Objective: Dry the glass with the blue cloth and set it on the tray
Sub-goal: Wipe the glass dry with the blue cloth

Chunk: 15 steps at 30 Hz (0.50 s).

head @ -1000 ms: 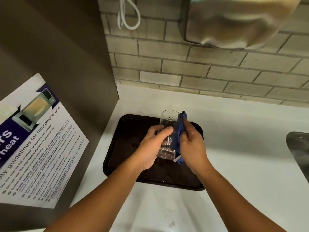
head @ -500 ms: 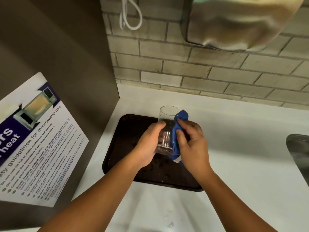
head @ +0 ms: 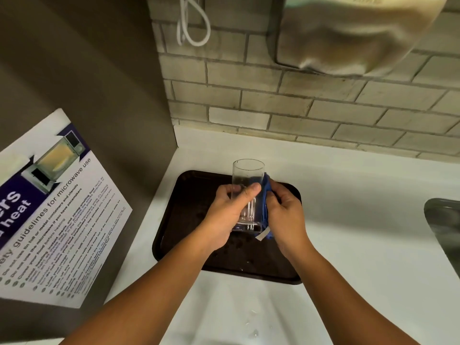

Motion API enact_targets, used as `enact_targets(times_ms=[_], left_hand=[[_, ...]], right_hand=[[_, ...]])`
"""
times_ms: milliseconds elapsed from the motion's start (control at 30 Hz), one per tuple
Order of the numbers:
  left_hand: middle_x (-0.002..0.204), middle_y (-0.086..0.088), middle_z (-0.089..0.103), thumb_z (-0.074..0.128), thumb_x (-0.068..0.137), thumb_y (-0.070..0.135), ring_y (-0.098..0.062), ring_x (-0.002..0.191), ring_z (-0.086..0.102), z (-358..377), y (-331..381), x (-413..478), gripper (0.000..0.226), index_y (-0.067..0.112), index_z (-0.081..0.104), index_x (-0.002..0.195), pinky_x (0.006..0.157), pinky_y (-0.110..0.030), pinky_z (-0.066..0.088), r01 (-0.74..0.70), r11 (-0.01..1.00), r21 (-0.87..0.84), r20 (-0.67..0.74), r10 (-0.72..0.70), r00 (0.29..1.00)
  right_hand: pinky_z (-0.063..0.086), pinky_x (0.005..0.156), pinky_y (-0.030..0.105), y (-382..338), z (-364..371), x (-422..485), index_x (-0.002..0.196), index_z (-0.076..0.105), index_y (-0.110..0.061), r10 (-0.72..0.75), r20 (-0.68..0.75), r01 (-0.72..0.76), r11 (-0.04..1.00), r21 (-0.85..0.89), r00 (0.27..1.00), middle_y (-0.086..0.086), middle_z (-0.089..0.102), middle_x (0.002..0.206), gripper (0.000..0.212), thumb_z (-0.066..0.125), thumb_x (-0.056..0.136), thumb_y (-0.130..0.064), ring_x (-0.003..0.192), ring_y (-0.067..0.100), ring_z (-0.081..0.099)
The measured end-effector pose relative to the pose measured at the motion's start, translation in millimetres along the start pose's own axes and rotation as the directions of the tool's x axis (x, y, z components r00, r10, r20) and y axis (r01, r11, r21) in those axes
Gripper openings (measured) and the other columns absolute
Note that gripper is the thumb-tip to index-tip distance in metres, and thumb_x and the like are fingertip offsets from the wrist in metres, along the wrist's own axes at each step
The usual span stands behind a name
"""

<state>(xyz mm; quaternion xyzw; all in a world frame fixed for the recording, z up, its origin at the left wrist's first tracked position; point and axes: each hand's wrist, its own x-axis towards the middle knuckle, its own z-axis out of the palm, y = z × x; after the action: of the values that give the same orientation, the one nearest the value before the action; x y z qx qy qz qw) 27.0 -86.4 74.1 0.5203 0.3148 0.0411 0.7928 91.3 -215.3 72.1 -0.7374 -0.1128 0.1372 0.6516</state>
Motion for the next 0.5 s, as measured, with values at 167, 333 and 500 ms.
enact_targets(times_ms=[167,333,500], left_hand=[[0.115,-0.011,0.084,0.086,0.091,0.048,-0.024,0.096,0.085,-6,-1,4,0.050,0.017,0.069,0.127,0.076,-0.037,0.069,-0.030,0.998,-0.050,0.008,0.030,1.000],[0.108,-0.006,0.084,0.083,0.096,0.037,-0.026,0.101,0.078,-9,2,3,0.034,0.017,0.078,0.123,0.095,-0.043,0.066,-0.040,0.996,-0.078,0.084,0.047,0.995],[0.111,-0.013,0.085,0.064,0.109,0.043,-0.031,0.102,0.082,-3,1,3,0.033,0.024,0.073,0.135,0.092,-0.050,0.065,-0.020,0.996,-0.085,0.068,0.026,0.997]], right_hand=[[0.060,0.108,0.052,2,-3,-5,0.150,0.065,-0.016,-0.033,-0.044,0.032,0.999,-0.018,0.998,0.011,0.070,0.140,0.039,0.058,0.112,-0.009,0.123,0.028,0.073],[0.068,0.087,0.030,3,-12,6,0.152,0.061,-0.022,0.087,-0.003,-0.084,0.965,0.250,0.996,-0.004,0.082,0.123,0.042,0.059,0.112,-0.009,0.108,0.016,0.082],[0.068,0.079,0.034,4,-21,18,0.115,0.084,-0.012,0.232,0.169,-0.287,0.787,0.546,0.958,0.013,0.086,0.112,0.025,0.061,0.109,-0.006,0.098,0.027,0.085]])
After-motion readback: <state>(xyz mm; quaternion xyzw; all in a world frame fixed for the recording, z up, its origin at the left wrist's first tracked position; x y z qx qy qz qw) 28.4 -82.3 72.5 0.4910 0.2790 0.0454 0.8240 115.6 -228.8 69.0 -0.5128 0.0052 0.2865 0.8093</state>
